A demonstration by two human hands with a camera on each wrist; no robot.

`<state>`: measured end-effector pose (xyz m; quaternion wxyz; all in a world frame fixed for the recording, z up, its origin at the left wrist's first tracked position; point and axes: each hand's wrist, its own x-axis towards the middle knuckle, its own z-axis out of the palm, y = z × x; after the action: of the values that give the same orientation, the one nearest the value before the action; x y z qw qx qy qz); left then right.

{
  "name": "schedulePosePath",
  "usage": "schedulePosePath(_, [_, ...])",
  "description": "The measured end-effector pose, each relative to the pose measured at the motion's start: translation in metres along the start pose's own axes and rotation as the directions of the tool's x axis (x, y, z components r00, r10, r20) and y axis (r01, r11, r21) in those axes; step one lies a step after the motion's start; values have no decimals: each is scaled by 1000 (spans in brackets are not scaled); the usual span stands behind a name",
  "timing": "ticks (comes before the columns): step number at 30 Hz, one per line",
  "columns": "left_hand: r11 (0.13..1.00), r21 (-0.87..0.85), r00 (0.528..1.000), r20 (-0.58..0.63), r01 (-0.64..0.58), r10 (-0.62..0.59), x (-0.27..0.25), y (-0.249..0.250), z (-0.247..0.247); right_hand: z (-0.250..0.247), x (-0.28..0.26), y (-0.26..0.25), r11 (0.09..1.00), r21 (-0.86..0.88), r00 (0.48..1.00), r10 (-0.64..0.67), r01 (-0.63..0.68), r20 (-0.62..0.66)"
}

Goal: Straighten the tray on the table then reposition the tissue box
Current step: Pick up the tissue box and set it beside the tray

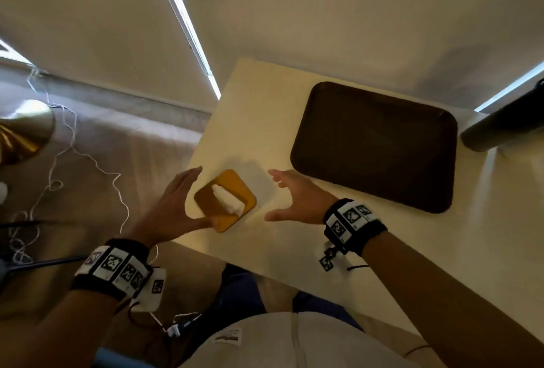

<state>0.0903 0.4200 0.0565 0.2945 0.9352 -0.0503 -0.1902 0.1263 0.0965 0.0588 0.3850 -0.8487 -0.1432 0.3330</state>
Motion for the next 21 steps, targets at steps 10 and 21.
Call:
schedulePosePath(10, [972,-18,899,375,-236,225,46,-59,-4,70,51,-29,989,-12,989,145,-145,8])
schedulePosePath(21, [927,-111,858,353,-357,373,82,-58,-16,63,54,-40,976,13,973,217,-217,-76])
